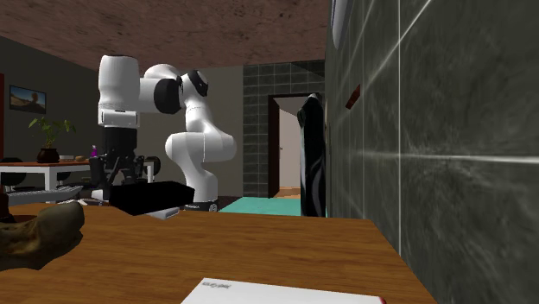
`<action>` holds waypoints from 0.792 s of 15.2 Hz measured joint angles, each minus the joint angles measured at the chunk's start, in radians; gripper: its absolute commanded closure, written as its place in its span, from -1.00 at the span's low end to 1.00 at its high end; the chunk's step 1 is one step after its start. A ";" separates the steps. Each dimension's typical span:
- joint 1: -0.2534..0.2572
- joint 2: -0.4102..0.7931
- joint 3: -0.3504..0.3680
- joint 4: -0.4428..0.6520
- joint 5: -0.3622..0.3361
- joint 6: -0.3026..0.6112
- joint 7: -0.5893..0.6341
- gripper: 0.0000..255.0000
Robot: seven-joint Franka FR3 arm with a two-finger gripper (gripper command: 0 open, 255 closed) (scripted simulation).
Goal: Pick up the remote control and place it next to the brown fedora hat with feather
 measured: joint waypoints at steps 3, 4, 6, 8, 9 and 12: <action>0.002 0.031 -0.033 -0.022 -0.024 0.053 0.002 1.00; 0.001 0.035 -0.037 -0.028 -0.029 0.064 0.005 1.00; 0.004 0.043 -0.043 -0.032 -0.032 0.075 0.006 1.00; 0.005 0.045 -0.045 -0.032 -0.033 0.077 0.006 1.00; 0.005 0.045 -0.046 -0.032 -0.033 0.078 0.006 1.00; 0.005 0.046 -0.046 -0.032 -0.033 0.078 0.006 -1.00</action>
